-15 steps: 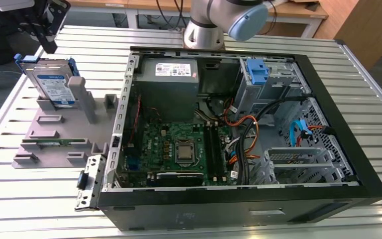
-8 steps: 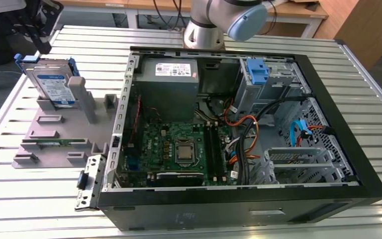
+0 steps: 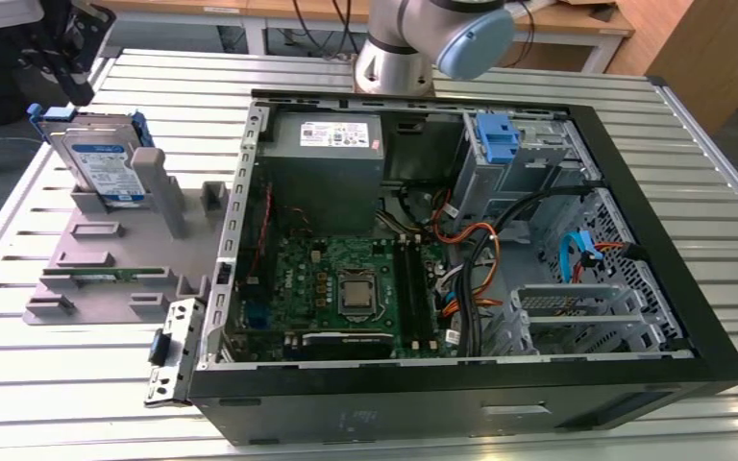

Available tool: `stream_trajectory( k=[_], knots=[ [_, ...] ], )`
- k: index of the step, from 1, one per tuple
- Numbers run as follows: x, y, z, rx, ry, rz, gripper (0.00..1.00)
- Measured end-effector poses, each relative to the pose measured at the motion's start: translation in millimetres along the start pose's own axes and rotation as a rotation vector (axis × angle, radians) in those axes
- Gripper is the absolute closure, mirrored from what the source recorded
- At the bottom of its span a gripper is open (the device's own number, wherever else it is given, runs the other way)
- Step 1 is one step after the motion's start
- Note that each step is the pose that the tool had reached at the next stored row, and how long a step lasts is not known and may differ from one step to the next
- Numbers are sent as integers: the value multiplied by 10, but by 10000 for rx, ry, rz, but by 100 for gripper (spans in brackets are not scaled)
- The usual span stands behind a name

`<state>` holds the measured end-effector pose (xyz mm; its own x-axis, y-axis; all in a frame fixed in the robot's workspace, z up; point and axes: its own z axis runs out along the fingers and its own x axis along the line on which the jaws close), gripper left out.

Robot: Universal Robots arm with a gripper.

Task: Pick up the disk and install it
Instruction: 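Reach for the disk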

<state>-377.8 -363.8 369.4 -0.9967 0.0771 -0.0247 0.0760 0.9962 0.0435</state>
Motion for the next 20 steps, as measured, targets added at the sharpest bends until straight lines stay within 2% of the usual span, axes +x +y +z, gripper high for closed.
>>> stream_trajectory(
  k=[7,11,20],
  knots=[
    [84,100,78,4,-1,0,89],
    [157,147,113,8,-2,-1,89],
    [261,208,221,30,0,0,89]
  ],
)
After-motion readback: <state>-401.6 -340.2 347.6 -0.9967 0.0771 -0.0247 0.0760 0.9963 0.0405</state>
